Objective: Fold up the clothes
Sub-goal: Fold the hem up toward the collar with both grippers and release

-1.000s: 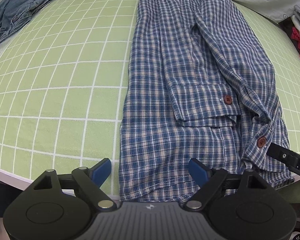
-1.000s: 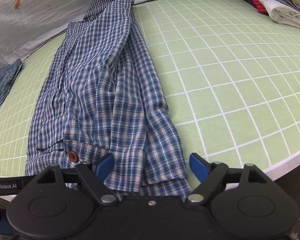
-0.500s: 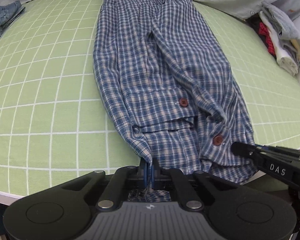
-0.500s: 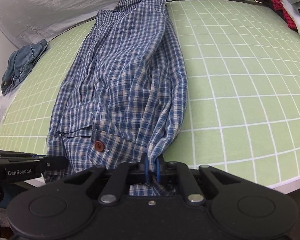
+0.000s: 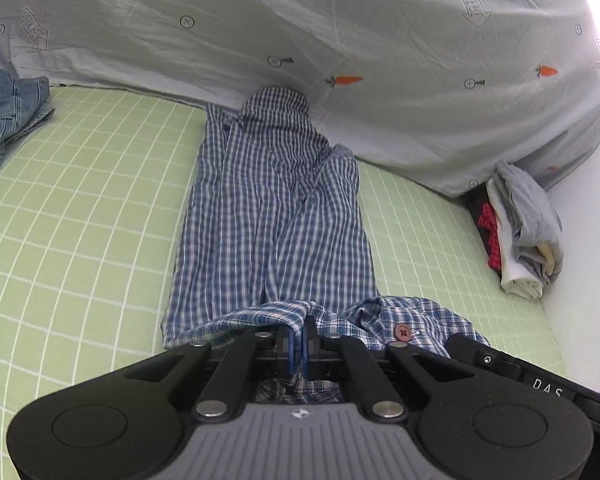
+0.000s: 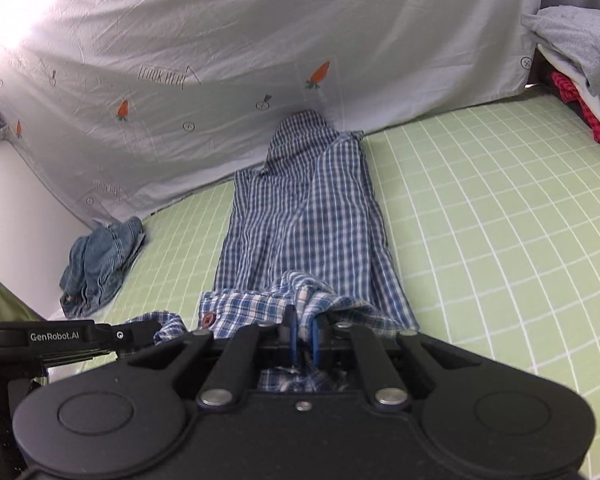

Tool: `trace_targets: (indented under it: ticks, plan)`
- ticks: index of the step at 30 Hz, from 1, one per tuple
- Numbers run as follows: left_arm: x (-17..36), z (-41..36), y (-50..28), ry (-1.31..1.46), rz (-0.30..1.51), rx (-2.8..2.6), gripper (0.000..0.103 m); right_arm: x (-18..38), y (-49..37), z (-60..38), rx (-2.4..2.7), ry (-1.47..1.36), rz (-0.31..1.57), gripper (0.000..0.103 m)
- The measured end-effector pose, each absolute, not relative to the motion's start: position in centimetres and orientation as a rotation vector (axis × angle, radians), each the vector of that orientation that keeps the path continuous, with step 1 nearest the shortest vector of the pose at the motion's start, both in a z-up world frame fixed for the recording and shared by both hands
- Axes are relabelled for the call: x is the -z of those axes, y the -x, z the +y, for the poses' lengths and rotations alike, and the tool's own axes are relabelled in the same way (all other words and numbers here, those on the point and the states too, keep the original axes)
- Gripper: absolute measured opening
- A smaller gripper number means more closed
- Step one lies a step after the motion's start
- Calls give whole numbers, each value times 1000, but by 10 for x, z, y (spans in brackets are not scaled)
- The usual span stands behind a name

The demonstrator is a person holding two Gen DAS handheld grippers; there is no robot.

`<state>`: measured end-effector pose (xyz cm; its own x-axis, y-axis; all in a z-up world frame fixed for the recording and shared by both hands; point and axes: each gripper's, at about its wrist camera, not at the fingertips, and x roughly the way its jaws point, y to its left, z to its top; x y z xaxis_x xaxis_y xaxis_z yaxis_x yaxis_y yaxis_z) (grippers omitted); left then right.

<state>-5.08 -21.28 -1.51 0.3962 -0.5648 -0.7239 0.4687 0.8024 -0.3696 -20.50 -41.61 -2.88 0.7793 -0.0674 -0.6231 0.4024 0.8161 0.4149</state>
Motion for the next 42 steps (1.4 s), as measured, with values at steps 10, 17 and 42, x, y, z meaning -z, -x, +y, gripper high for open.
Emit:
trace_targets:
  ticks: [10,17,42]
  plan:
    - [23,-222,-7,178,968,597,3,41,146,-460,274,-599,614,8]
    - [62,-229,-57,219,1070,540,3,78,92,-487,253,-643,726,9]
    - [90,-215,-122,250,1078,338,79,93,65,-537,471,-667,677,63]
